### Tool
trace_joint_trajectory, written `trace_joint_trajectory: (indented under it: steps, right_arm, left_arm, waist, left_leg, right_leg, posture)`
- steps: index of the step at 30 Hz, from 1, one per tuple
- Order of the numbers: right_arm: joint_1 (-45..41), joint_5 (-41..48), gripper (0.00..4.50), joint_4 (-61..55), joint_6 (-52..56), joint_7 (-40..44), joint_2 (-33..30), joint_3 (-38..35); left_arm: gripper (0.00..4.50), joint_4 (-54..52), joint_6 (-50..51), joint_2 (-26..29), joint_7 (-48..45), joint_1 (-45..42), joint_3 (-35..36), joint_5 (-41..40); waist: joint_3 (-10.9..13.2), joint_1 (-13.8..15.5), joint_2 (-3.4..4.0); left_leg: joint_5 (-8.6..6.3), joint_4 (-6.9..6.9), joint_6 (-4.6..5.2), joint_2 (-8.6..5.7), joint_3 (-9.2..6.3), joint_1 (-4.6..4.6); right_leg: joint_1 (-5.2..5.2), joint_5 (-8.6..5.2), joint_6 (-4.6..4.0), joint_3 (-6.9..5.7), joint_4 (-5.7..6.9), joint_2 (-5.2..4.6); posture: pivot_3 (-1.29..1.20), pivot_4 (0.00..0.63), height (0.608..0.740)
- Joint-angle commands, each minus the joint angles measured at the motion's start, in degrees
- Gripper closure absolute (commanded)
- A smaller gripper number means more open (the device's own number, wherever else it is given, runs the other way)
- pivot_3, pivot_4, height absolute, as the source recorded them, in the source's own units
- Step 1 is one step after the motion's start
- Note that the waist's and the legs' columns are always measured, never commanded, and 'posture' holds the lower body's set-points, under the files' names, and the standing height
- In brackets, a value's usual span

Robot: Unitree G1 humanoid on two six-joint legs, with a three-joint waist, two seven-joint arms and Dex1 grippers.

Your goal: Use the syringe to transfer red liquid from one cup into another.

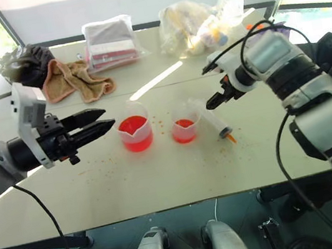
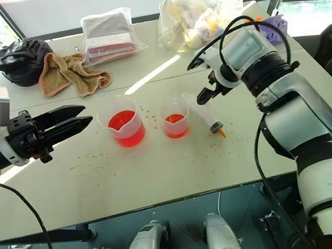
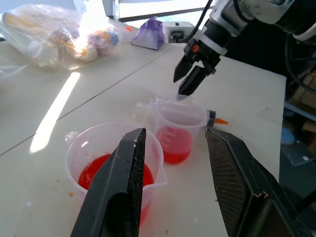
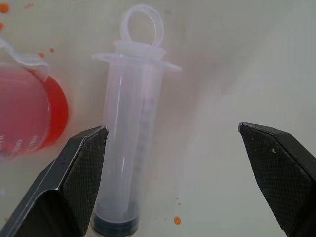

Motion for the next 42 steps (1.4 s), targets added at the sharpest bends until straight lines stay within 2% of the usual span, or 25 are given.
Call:
trace_joint_trajectory:
  steps: [1, 11, 17, 20, 24, 25, 27, 31, 38, 42]
  right_arm:
    - [-3.5, -2.0, 0.07, 3.8, -2.7, -0.1, 1.8, -1.3]
    - [-3.0, -6.6, 0.07, 15.8, -11.5, -4.2, 8.6, -3.8]
    - [-2.7, -8.7, 0.07, 20.0, -13.9, -6.0, 10.6, -5.7]
    - [-3.0, -9.3, 0.92, 20.4, -14.2, -5.1, 10.9, -6.4]
    - [-3.2, -10.1, 2.94, 20.3, -13.4, -4.3, 11.4, -7.0]
    - [-3.2, -10.3, 3.09, 20.3, -13.2, -4.3, 11.4, -7.2]
    - [-3.1, -10.5, 3.11, 19.9, -12.8, -5.1, 11.1, -8.1]
    - [-3.6, -9.9, 3.11, 18.0, -15.2, -12.4, 8.8, -13.0]
    - [-4.8, -6.1, 3.11, 5.3, -33.9, -28.1, 3.2, -27.3]
    - [-5.6, 3.6, 3.11, -5.5, -41.6, -29.1, 5.9, -38.5]
  left_arm:
    - [2.48, -1.8, -0.5, 0.5, 0.8, 0.4, 3.2, -1.4]
    - [2.48, -2.8, -0.2, 1.4, 2.1, 1.9, 4.7, -2.7]
    - [2.48, -3.4, 0.0, 1.9, 2.6, 3.0, 5.4, -3.3]
    - [2.48, -3.6, -0.2, 2.0, 2.8, 3.2, 5.3, -3.4]
    - [2.48, -3.5, -0.6, 2.0, 2.6, 3.2, 5.0, -3.1]
    - [2.48, -3.3, -0.7, 1.9, 2.6, 3.1, 4.8, -3.0]
    - [2.48, -2.9, -1.0, 1.9, 2.3, 2.5, 4.2, -2.6]
    - [2.48, -1.1, -1.7, 2.1, 1.3, 0.5, 3.0, -1.4]
    - [2.48, 6.0, -3.2, 1.9, -0.2, -8.2, 0.4, 1.0]
    - [2.48, 11.4, -3.4, 2.0, -1.3, -15.1, -1.4, 2.3]
  waist:
    - [0.0, 0.0, 0.0]
    - [0.0, -0.1, 0.0]
    - [0.0, -0.1, 0.0]
    - [0.0, -0.1, 0.01]
    - [0.0, -0.1, 0.01]
    - [0.0, -0.1, 0.01]
    - [0.0, -0.1, 0.01]
    - [0.0, 0.0, 0.01]
    - [0.0, 0.0, 0.02]
    - [0.0, -0.5, 0.02]
  left_leg:
    - [0.0, -0.01, 0.0, 0.0, 0.0, 0.0]
    - [0.01, 0.01, -0.01, 0.0, 0.0, 0.01]
    - [0.01, 0.01, -0.02, -0.01, 0.0, 0.01]
    - [0.01, 0.01, -0.02, -0.01, -0.01, 0.01]
    - [0.01, 0.0, -0.02, 0.0, -0.01, 0.02]
    - [0.01, 0.01, -0.02, 0.0, -0.01, 0.02]
    - [0.01, 0.01, -0.02, -0.01, -0.01, 0.02]
    - [0.02, 0.01, -0.04, -0.01, -0.02, 0.01]
    - [0.03, 0.01, -0.05, -0.04, 0.0, 0.0]
    - [0.03, -0.01, -0.04, 0.09, 0.05, 0.01]
  right_leg:
    - [-0.01, 0.0, 0.0, 0.0, 0.02, 0.01]
    - [-0.01, 0.0, 0.0, 0.0, 0.07, 0.03]
    - [-0.01, 0.0, 0.01, 0.0, 0.08, 0.03]
    - [-0.01, 0.0, 0.01, 0.0, 0.08, 0.04]
    - [-0.02, 0.0, 0.01, 0.0, 0.09, 0.05]
    - [-0.01, 0.0, 0.01, 0.0, 0.09, 0.05]
    - [-0.01, 0.0, 0.01, 0.0, 0.1, 0.05]
    - [-0.02, 0.0, 0.01, 0.0, 0.1, 0.05]
    - [-0.03, 0.01, 0.02, -0.01, 0.11, 0.05]
    - [-0.06, 0.02, 0.05, 0.01, 0.16, 0.32]
  posture:
    - [0.0, 0.15, 0.736]
    - [0.0, 0.15, 0.736]
    - [0.0, 0.15, 0.736]
    - [0.0, 0.15, 0.736]
    - [0.0, 0.15, 0.736]
    - [0.0, 0.15, 0.736]
    - [0.0, 0.15, 0.736]
    - [0.0, 0.15, 0.736]
    - [0.0, 0.15, 0.736]
    - [0.0, 0.15, 0.736]
